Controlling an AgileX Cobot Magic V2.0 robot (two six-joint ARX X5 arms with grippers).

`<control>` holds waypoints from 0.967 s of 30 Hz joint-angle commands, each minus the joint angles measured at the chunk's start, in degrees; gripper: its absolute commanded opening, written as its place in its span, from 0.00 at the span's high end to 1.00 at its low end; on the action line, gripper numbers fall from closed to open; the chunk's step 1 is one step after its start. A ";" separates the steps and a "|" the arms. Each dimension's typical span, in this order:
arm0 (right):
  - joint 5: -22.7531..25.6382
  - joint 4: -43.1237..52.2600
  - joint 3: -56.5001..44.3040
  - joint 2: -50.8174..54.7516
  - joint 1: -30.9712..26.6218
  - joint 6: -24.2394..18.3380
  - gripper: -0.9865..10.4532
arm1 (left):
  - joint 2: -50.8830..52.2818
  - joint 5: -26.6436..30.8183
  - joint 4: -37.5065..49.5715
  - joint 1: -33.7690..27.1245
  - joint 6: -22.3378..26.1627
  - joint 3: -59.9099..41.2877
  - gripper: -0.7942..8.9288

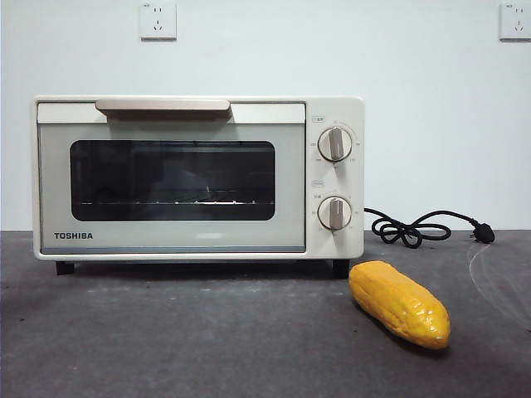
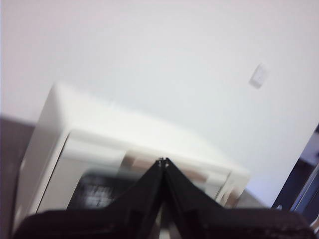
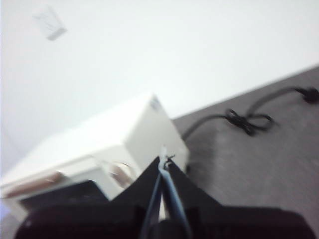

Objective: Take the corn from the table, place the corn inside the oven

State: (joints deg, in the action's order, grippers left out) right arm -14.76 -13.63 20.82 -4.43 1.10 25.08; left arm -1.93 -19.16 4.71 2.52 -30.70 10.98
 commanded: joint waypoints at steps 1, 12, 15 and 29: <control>-2.56 0.13 5.18 -3.30 0.00 0.09 0.91 | -1.55 -0.77 0.52 -0.17 -0.57 4.57 0.92; -22.95 -2.91 25.51 -23.71 0.02 -3.02 0.65 | -15.12 -12.41 -2.38 -0.17 -0.55 25.64 0.92; -25.11 -7.04 30.84 -29.24 0.07 -3.04 0.54 | -19.87 -16.79 -4.20 -0.17 -0.52 30.80 0.92; -15.12 -24.22 41.92 -47.12 11.04 -13.31 0.44 | -36.44 -32.26 -9.05 0.07 -0.09 45.46 0.92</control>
State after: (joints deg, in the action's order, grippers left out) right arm -31.35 -37.47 62.72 -50.78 11.03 13.74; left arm -38.44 -50.85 -4.49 2.52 -30.72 56.14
